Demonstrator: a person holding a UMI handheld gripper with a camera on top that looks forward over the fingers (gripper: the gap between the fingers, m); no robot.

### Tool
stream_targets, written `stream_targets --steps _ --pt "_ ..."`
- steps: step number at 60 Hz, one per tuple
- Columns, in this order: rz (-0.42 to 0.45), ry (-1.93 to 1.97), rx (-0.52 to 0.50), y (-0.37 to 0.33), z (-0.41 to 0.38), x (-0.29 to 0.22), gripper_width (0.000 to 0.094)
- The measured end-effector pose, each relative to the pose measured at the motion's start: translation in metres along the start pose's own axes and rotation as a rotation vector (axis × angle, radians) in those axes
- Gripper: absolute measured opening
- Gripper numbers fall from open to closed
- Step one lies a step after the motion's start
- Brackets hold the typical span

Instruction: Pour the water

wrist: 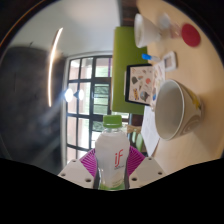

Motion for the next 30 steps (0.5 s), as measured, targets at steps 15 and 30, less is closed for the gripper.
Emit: stream_targets --steps 15,30 --pt "-0.057 0.631 -0.122 -0.029 -0.013 -0.004 0.0339" --pt "-0.038 0.755 -0.099 -0.042 0.002 -0.006 0.0338"
Point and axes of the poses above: the point between the fingertips, and its own axes, seen from behind it with the camera up: z to the right, x down, y forward, the way the camera looks, the point moved 8 cm from there along -y, backward, against the way the camera looks, and after that the axes turned 8 degrees about y, right-handed, at the moved point
